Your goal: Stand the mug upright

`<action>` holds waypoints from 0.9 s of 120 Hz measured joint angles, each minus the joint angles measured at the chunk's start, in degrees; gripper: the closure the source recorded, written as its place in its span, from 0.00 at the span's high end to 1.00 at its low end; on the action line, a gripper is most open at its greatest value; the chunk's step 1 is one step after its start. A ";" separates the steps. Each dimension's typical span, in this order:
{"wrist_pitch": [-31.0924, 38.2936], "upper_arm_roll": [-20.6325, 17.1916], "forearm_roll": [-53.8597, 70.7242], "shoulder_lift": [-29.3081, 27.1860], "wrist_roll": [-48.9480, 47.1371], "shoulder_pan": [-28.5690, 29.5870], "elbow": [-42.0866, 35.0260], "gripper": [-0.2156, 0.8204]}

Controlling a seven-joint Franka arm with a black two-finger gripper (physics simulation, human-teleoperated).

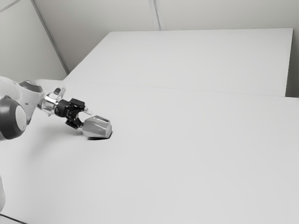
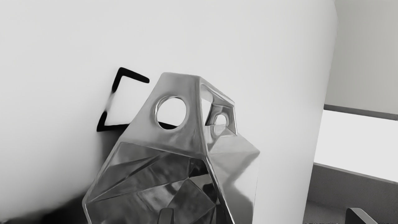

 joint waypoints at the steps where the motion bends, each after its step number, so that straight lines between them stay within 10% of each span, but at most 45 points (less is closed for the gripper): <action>1: -0.05 -0.03 -0.21 0.00 0.15 0.00 -0.17 0.79; 12: -0.70 -0.25 -1.85 -0.03 1.65 -0.02 -0.97 0.78; 49: -1.97 -0.31 -2.96 -0.45 5.27 -0.22 -1.11 0.17; 108: 1.18 -1.09 11.75 -12.32 3.36 -6.96 -1.89 0.05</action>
